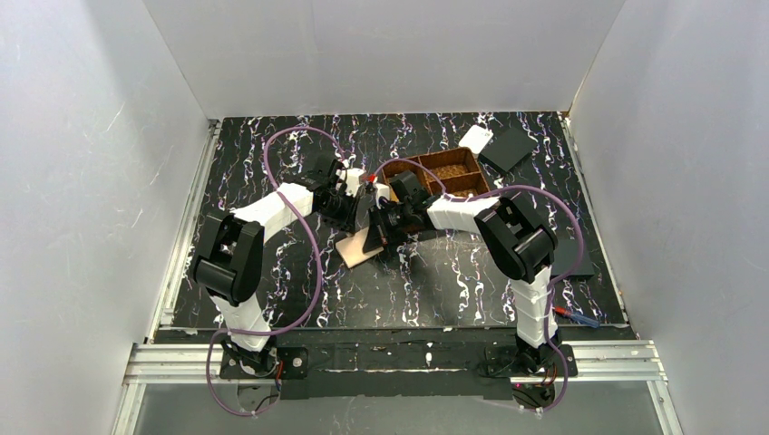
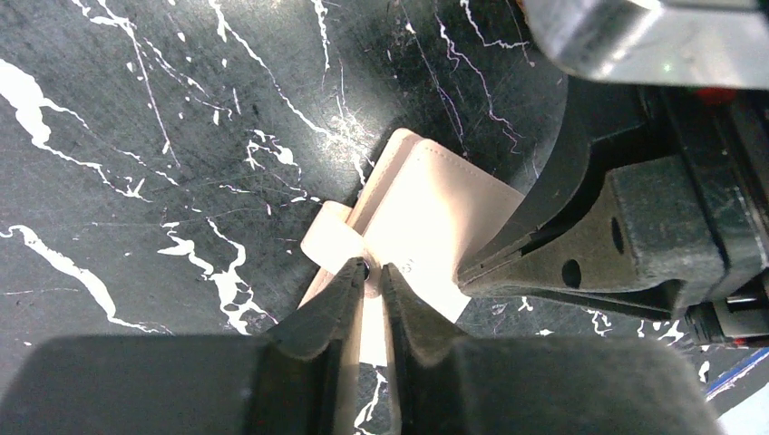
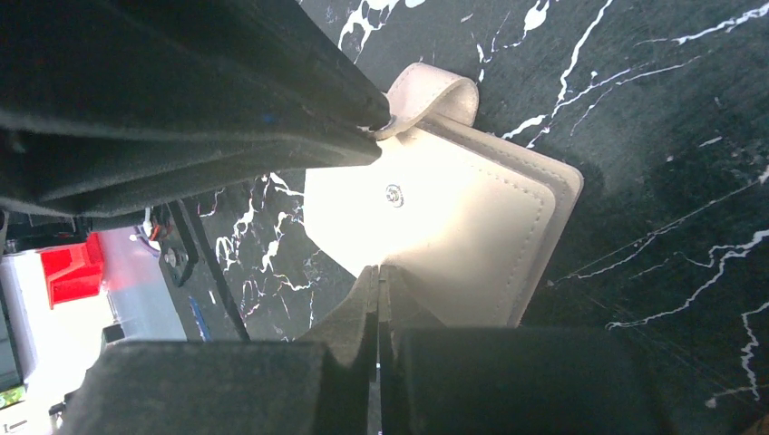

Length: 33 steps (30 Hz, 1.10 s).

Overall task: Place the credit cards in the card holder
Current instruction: Close the card holder at the center of the board.

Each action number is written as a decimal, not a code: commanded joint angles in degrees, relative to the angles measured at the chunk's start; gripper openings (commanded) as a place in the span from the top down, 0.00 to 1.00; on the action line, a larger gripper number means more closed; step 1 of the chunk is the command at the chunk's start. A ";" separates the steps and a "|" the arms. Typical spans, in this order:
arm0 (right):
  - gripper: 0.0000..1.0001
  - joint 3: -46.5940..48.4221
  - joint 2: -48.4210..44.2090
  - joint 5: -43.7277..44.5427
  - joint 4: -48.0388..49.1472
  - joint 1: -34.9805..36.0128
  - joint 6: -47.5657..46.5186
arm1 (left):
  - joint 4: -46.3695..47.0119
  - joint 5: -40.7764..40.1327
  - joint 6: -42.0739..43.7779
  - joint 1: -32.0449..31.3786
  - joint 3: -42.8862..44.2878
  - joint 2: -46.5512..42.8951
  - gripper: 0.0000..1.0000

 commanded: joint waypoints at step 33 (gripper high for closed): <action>0.99 4.49 2.89 1.05 -4.60 -1.55 1.04 | -6.15 6.18 6.18 -1.93 1.65 0.64 1.00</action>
